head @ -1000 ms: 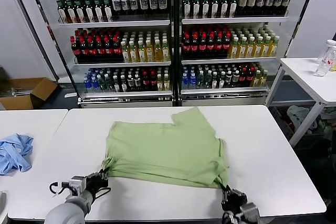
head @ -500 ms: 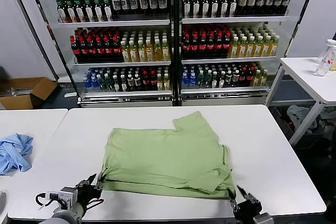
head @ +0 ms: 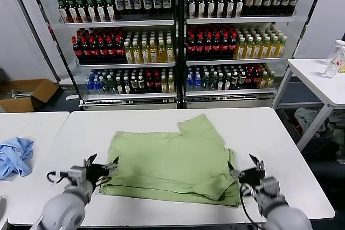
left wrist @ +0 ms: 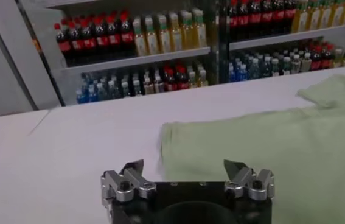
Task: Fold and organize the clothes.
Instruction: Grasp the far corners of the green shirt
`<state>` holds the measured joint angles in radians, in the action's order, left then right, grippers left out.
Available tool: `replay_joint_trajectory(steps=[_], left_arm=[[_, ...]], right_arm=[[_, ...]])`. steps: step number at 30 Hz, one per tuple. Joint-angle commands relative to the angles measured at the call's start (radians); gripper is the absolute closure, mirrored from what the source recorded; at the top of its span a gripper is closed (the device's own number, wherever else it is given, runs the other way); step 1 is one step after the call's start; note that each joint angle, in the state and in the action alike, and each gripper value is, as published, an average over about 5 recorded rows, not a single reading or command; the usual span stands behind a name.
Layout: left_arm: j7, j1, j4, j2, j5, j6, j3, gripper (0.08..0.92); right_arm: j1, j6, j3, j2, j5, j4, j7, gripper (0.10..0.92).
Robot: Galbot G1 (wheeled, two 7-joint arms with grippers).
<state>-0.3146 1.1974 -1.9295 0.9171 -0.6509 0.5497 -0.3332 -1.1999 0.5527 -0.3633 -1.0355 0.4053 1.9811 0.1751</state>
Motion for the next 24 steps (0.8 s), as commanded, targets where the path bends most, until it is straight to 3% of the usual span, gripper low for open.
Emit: replay_joint_trajectory(steps=[1,11,24], left_arm=[[0.017,-0.390,0.333,0.033,-0.024,-0.005,0.194,0.179],[0.057,-0.565,0.581,0.099,-0.030,0.000,0.286,0.177],[0.086,-0.565,0.619,0.106,-0.035,0.005,0.296,0.182]], right_arm=[[0.395,0.027,0.147,-0.027,0.106,-0.274,0.037,0.203],[0.682,0.025,0.312,-0.153,0.161,-0.648,0.070,0.203],[0.849,0.025,0.346,-0.319,0.178,-1.059,0.033,0.203]])
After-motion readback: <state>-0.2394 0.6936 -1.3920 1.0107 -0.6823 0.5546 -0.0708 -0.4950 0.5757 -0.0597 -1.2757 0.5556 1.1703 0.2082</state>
